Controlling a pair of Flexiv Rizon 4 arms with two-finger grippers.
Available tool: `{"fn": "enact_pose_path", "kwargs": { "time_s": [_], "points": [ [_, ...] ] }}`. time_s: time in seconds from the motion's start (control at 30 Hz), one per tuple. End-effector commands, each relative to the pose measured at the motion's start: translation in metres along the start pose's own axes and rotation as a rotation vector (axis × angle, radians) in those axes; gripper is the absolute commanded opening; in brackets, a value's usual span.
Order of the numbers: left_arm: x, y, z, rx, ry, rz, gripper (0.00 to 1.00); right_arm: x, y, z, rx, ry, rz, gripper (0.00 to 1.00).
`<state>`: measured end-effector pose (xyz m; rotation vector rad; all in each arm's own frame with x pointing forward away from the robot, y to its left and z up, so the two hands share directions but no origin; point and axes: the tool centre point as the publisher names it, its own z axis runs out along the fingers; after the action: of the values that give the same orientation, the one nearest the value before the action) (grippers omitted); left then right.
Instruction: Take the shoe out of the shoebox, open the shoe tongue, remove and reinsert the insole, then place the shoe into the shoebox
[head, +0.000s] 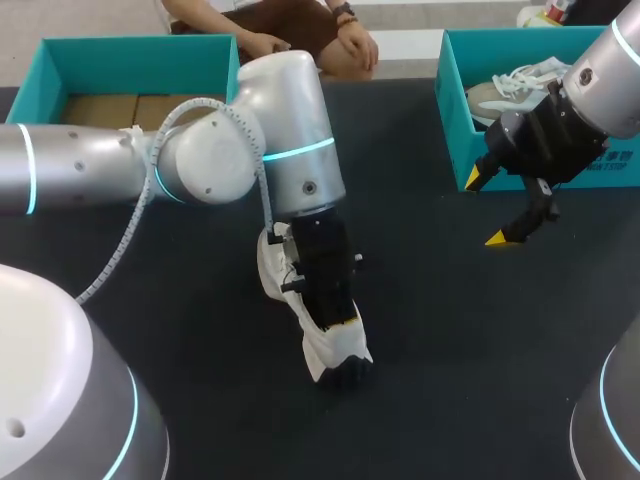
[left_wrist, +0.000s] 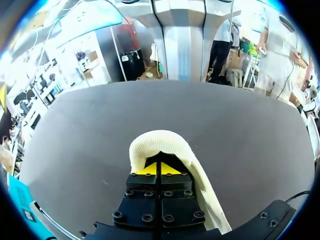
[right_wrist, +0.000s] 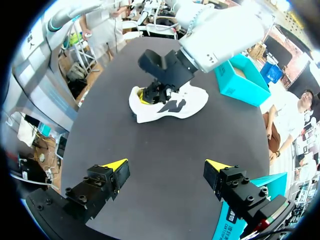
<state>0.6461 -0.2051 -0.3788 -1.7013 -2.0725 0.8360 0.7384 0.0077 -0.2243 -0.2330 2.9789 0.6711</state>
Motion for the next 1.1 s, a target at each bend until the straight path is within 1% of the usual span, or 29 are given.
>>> {"fn": "enact_pose_path", "kwargs": {
  "time_s": [0.03,0.37,0.6,0.83,0.9,0.97,1.1],
  "points": [
    [-0.003,0.004,0.008,0.001,0.002,-0.005,0.00,0.000,0.000,0.001,0.001,-0.001,0.000,1.00],
    [-0.003,0.012,0.018,-0.027,0.005,-0.013,0.00,0.000,0.000,0.001,0.001,-0.001,0.000,1.00],
    [0.003,0.020,0.029,-0.051,0.023,-0.023,0.00,0.000,0.000,0.001,0.001,-0.001,0.000,1.00],
    [0.006,0.034,0.039,-0.152,0.036,-0.027,0.00,0.000,0.000,0.001,0.001,-0.001,0.000,1.00],
    [0.007,0.039,0.039,-0.181,0.036,-0.028,0.00,0.000,0.000,0.001,0.001,-0.001,0.000,1.00],
    [0.007,0.044,0.037,-0.185,0.035,-0.035,0.00,0.000,0.000,0.001,0.001,-0.001,0.000,1.00],
    [0.010,0.052,0.030,-0.231,0.014,-0.039,0.00,0.000,0.000,0.001,0.001,-0.001,0.000,1.00]
  ]
}}
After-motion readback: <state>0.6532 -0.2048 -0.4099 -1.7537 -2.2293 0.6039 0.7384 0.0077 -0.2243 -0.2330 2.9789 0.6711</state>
